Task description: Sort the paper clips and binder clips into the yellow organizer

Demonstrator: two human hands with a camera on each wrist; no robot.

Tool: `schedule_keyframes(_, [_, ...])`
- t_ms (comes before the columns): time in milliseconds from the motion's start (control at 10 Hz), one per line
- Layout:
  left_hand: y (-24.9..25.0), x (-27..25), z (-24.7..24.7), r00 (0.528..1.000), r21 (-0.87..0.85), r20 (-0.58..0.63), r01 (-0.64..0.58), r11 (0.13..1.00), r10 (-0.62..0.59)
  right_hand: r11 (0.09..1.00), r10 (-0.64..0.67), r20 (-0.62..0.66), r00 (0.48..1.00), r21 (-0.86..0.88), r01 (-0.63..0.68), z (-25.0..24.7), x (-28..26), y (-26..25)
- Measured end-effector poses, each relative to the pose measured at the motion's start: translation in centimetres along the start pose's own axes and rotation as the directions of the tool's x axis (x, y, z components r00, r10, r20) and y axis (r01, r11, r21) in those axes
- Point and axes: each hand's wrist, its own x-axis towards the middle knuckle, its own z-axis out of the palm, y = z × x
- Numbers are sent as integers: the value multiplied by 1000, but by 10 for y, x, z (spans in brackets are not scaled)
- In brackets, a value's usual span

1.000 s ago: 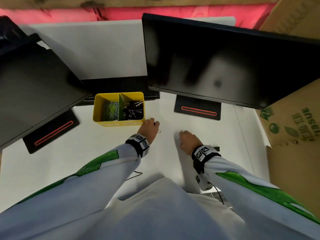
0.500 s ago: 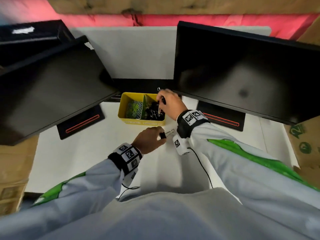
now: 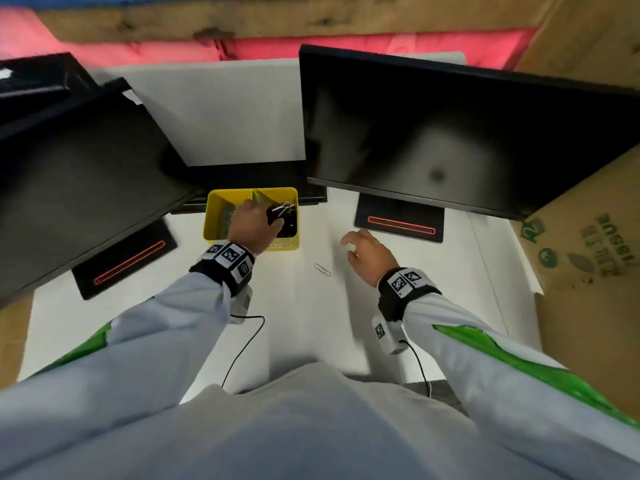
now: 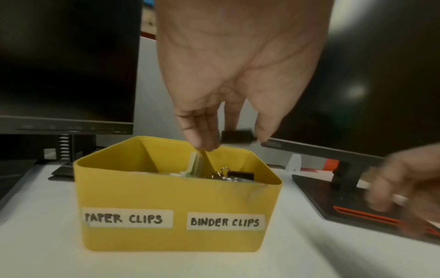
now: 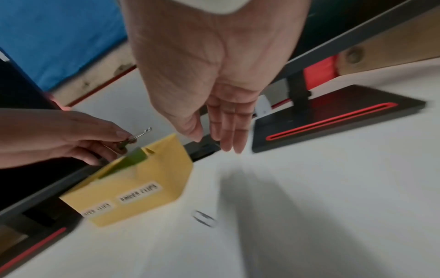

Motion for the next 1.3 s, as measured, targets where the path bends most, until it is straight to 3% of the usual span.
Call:
schedule_keyframes(100, [13, -10, 14, 992, 91, -72, -96, 991, 103, 971, 185, -70, 980, -142, -193, -3, -39, 54])
schedule_keyframes(200, [27, -37, 31, 972, 5, -52, -231, 973, 231, 856, 422, -108, 900, -282, -434, -6, -72, 98])
schedule_keyframes(300, [28, -68, 56, 940, -25, 230, -253, 967, 252, 771, 598, 15, 801, -284, -570, 0, -92, 120])
schedule_keyframes(400, [16, -92, 80, 876, 75, 457, -209, 975, 153, 798, 578, 102, 809, -279, -535, 14, -97, 120])
schedule_keyframes(500, [3, -112, 90, 832, 180, 545, -234, 955, 102, 855, 485, 153, 861, -291, -430, 26, -93, 103])
schedule_keyframes(600, [-12, -126, 91, 810, 213, 577, -271, 939, 102, 947, 312, 259, 914, -167, -276, 26, -77, 65])
schedule_keyframes(700, [-22, -136, 88, 822, 149, 562, -206, 967, 89, 996, 44, 299, 953, 61, -65, 15, -42, 3])
schedule_keyframes(800, [-27, -145, 80, 824, 121, 564, -140, 983, 48, 969, -127, 175, 976, 232, 84, 2, 0, -62])
schedule_keyframes(900, [-30, -155, 74, 801, 110, 599, -90, 990, 6, 937, -162, 29, 986, 317, 145, -10, 36, -115])
schedule_keyframes(1000, [-31, -158, 71, 789, 86, 614, -55, 995, -9, 950, -147, -20, 989, 277, 147, -9, 59, -135])
schedule_keyframes(1100, [-27, -153, 67, 797, 59, 604, -42, 997, -2, 980, -126, 74, 989, 167, 112, -10, 51, -132])
schedule_keyframes(1200, [-11, -139, 61, 836, 65, 548, -74, 995, 26, 990, -132, 211, 968, 77, 118, -4, 22, -103])
schedule_keyframes(1300, [8, -114, 60, 859, 111, 510, -113, 987, 41, 998, -56, 384, 922, -1, 62, 15, -25, -64])
